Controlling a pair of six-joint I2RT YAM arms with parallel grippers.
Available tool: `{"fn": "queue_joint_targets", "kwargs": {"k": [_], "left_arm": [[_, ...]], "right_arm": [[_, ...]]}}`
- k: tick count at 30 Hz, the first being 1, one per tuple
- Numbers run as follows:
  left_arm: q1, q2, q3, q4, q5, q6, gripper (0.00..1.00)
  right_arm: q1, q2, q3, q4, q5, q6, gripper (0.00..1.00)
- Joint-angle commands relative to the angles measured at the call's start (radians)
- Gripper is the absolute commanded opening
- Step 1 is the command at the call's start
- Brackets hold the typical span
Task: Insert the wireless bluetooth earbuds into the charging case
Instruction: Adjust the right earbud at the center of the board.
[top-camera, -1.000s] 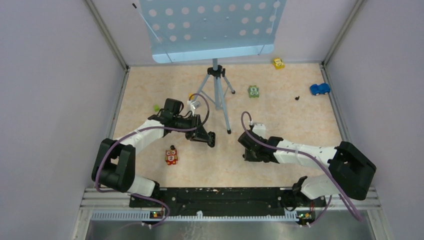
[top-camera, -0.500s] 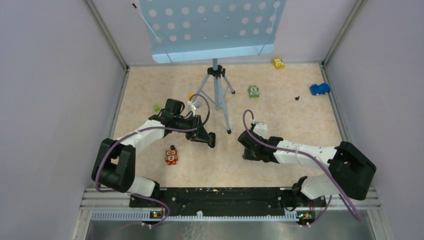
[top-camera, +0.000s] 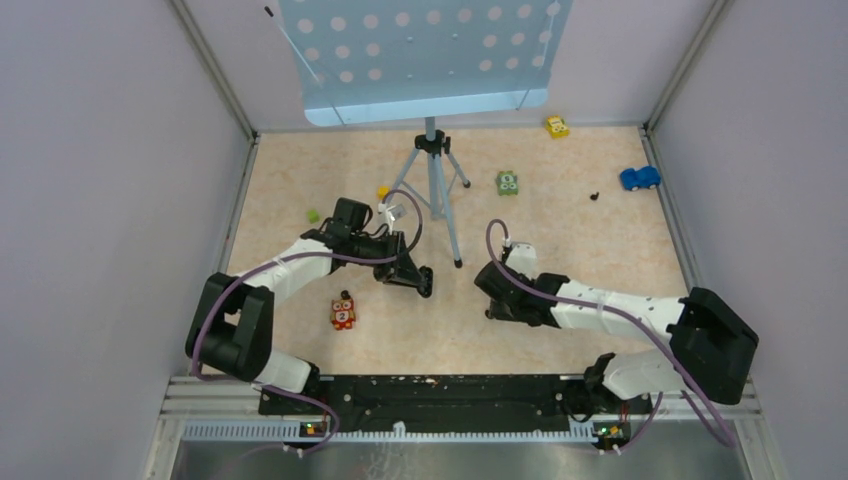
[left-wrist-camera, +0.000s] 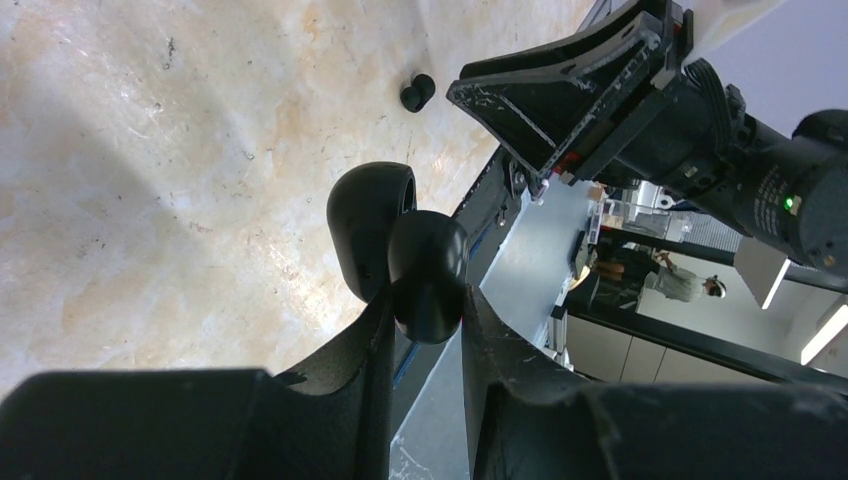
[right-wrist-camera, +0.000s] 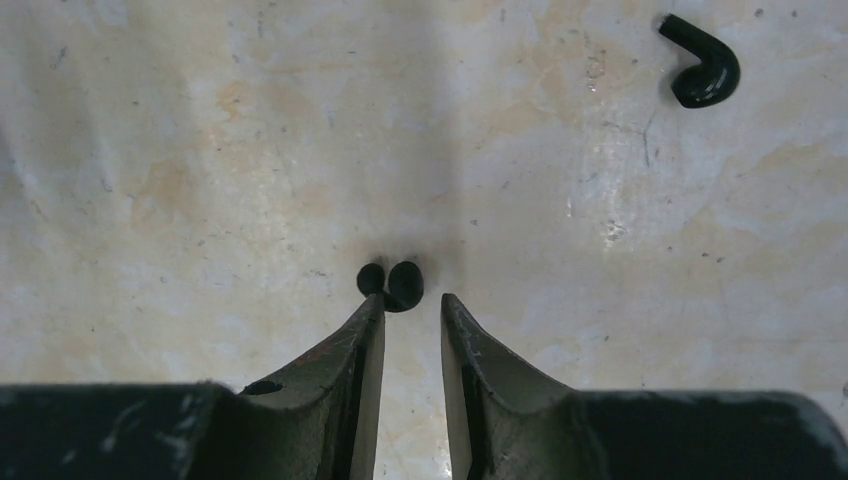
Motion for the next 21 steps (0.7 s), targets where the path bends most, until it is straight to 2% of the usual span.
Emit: {"fn": "queue_joint_targets", "kwargs": {"k": [1,9,15,21], "left_arm": [[-0.004,-0.004,0.039,0.034,0.024,-0.013,0.00],[-0.004,-0.016,0.031,0.008,0.010,0.004,0.00],[-0.005,-0.015,0.032,0.029,0.016,-0.015,0.00],[-0.005,-0.018,0.031,0.021,0.017,-0.008,0.00]], "right_arm": [[0.026,0.035,0.079,-0.042,0.042,-0.066,0.27],[0.050,0.100,0.127,-0.008,0.000,-0.175,0.18],[0.102,0.198,0.202,0.027,-0.100,-0.337,0.19],[0.103,0.220,0.205,0.011,-0.079,-0.345,0.21]]}}
